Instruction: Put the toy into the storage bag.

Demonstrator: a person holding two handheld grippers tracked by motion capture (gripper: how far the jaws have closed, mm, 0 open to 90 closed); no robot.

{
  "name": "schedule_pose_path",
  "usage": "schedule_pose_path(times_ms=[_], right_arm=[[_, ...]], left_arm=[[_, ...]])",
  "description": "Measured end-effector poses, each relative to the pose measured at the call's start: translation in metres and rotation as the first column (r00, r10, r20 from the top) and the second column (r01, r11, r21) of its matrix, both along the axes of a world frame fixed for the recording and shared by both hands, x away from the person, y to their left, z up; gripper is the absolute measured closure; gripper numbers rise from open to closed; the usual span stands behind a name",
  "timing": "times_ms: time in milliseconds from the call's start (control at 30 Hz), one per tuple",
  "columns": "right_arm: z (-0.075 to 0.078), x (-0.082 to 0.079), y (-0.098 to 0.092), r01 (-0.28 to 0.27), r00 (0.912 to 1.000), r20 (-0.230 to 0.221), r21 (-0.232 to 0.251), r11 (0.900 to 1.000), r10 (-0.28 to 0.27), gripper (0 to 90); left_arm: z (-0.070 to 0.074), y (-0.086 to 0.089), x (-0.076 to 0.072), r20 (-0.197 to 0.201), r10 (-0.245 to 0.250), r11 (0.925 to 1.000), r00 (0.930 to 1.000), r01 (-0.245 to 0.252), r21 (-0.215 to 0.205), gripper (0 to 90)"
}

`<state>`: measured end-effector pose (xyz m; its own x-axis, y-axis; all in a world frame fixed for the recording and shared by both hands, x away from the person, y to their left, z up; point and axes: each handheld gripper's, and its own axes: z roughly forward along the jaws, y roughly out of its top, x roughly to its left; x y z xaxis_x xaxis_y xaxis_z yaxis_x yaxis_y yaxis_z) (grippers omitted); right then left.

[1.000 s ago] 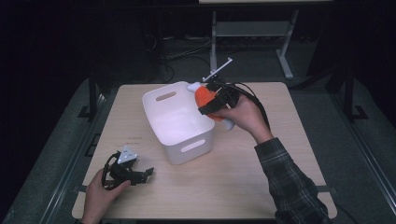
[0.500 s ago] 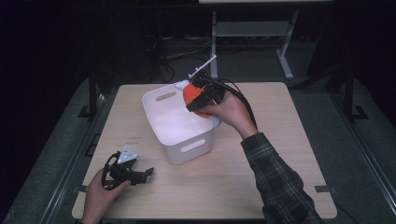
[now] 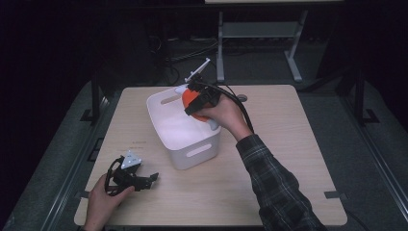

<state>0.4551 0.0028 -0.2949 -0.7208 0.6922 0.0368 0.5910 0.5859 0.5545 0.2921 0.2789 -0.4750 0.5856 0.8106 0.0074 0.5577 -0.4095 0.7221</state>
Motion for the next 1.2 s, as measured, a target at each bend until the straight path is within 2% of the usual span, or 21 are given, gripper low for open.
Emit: schedule_pose_path(times_ms=[133,333,700,1200], right_arm=[[-0.005,0.003,0.006,0.005,0.9999,-0.012,0.003,1.000,-0.005,22.0],[-0.013,0.004,0.015,-0.005,0.9998,-0.019,-0.021,1.000,0.005,21.9],[-0.023,0.005,0.017,0.002,0.9989,-0.047,-0.037,0.999,-0.004,21.7],[-0.028,0.005,0.019,-0.018,0.9980,-0.062,-0.067,0.998,0.014,16.3]], left_arm=[[0.000,0.000,0.000,0.000,0.000,1.0000,1.0000,0.000,0.000,12.9],[0.000,0.000,0.000,0.001,0.001,1.0000,1.0000,-0.001,-0.001,12.9],[0.000,0.000,0.000,0.002,0.001,1.0000,1.0000,-0.001,-0.001,12.9],[0.000,0.000,0.000,0.002,0.001,1.0000,1.0000,-0.001,-0.001,12.9]])
